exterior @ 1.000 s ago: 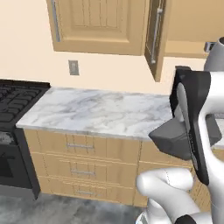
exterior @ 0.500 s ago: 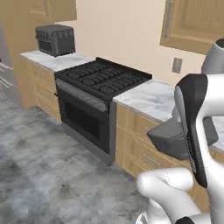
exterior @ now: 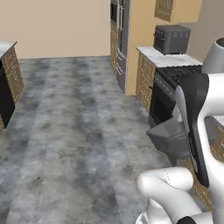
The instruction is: Retrieve the tupperware and aluminum foil from the cabinet and place them on the dining counter near the plate with broccoli and cucumber to prepare for storing leftovers.
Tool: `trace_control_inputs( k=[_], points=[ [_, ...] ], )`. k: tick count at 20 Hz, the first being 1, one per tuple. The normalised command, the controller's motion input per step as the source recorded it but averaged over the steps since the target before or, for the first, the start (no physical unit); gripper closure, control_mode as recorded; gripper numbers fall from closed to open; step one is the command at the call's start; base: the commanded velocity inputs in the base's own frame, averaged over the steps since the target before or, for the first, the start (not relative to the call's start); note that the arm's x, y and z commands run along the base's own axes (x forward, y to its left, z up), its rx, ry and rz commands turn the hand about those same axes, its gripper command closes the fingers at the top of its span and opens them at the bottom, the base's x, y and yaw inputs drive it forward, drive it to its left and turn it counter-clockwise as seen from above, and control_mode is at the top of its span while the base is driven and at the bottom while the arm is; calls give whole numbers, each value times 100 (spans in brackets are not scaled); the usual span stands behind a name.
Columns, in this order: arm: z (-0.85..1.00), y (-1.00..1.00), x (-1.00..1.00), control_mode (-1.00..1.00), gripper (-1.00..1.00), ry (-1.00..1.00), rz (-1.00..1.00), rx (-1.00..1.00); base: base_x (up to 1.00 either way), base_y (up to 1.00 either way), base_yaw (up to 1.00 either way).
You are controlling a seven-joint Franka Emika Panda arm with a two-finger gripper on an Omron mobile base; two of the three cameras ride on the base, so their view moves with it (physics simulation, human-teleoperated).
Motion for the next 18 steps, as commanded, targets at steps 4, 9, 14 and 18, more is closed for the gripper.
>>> trace_control_inputs(
  k=[4, 9, 14, 18],
  points=[
    [0, 0, 0, 100, 100, 0, 0, 0, 29, 29, 79],
    [0, 0, 0, 100, 100, 0, 0, 0, 47, 44, 71],
    [0, 0, 0, 100, 100, 0, 0, 0, 76, 7, 48],
    [0, 0, 0, 100, 100, 0, 0, 0, 100, -44, 8]
  ],
)
